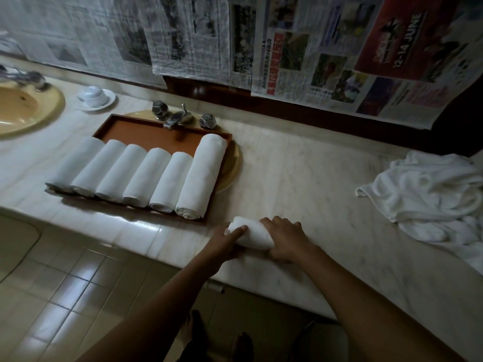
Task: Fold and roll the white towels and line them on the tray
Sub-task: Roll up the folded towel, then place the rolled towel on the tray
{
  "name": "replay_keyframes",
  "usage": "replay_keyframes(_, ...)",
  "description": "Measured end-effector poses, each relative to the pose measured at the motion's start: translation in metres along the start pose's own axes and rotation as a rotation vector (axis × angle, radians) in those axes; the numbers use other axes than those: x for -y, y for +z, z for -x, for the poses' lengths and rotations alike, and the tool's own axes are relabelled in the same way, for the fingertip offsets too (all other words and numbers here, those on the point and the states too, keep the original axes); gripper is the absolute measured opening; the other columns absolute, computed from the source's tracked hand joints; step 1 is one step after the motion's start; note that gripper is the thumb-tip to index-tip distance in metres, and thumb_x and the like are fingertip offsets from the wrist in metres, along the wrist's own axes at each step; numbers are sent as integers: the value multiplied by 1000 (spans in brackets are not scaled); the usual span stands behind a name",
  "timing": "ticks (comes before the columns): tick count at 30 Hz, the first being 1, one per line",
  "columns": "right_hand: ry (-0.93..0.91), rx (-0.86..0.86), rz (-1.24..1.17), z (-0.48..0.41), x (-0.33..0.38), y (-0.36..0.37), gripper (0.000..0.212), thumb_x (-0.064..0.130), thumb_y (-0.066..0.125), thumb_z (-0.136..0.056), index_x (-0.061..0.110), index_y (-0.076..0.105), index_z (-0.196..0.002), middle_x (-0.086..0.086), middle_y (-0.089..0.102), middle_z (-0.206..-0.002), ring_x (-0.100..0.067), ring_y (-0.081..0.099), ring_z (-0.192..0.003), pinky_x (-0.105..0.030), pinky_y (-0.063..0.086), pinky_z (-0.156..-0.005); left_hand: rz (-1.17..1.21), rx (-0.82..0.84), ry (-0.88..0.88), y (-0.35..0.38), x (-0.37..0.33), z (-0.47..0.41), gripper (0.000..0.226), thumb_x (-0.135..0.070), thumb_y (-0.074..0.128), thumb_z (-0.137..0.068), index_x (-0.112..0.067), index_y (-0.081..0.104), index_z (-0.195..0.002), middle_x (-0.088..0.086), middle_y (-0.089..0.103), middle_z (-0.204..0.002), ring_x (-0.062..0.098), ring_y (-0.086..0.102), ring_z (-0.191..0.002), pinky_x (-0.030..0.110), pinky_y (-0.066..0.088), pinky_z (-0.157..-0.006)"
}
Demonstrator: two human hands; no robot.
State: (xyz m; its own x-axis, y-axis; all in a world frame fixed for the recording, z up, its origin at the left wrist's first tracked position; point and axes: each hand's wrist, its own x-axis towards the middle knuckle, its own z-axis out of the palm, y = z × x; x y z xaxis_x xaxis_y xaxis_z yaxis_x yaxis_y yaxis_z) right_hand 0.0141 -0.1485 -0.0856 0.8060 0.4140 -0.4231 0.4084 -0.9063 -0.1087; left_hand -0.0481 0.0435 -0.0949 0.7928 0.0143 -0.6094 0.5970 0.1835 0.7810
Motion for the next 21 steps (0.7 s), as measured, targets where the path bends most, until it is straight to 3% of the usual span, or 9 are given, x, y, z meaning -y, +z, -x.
replay_keyframes(3,-6,12,-67,19,9,7,82,42,72,-80,35,27,-148,-2,47,-137,-28,51,-122,-49,41,-102,103,14,-2,3,0,9,50,-40,80,-87,-23,58,-128,8,61,-128,26,63,-115,49,60,-91)
replay_keyframes(7,-58,-54,-69,43,32,17,84,41,71,-84,36,21,-153,2,42,-144,-24,46,-127,-47,39,-106,141,-50,-34,-7,6,23,47,-39,86,-80,-21,65,-118,7,65,-121,27,65,-112,48,63,-85)
replay_keyframes(10,-95,-188,-153,54,49,11,87,58,68,-80,41,25,-153,8,43,-144,-18,44,-126,-42,40,-104,119,-77,55,-30,0,34,47,-35,88,-74,-15,70,-113,13,70,-117,30,69,-108,44,63,-78)
replay_keyframes(12,-35,-270,-373,57,68,3,90,75,65,-73,43,32,-150,14,42,-143,-12,44,-124,-39,44,-101,120,-108,129,-56,-14,44,46,-34,84,-72,-15,71,-112,15,72,-114,30,71,-105,43,63,-77)
replay_keyframes(15,239,-265,-1015,57,103,-16,98,83,65,-71,38,33,-152,9,40,-149,-10,44,-124,-36,45,-102,162,-100,214,-98,-36,59,47,-31,80,-74,-12,68,-115,17,71,-114,31,70,-105,43,61,-78)
replay_keyframes(17,380,-79,-1408,53,132,-30,88,77,65,-75,35,38,-148,4,47,-144,-16,54,-121,-42,49,-102,169,-78,258,-125,-49,69,47,-31,79,-76,-10,65,-117,17,70,-116,31,70,-106,40,58,-77)
replay_keyframes(19,398,83,-1691,44,161,-42,78,71,69,-71,31,50,-135,-5,60,-133,-28,67,-112,-50,56,-97,117,-51,299,-153,-57,76,44,-32,77,-78,-12,65,-115,17,69,-116,31,69,-107,43,59,-81)
replay_keyframes(21,359,46,-1841,33,190,-51,67,60,76,-73,26,59,-128,-10,66,-125,-32,68,-110,-50,60,-90,75,-38,314,-179,-63,81,40,-35,76,-79,-17,65,-113,14,69,-116,31,68,-109,51,58,-89)
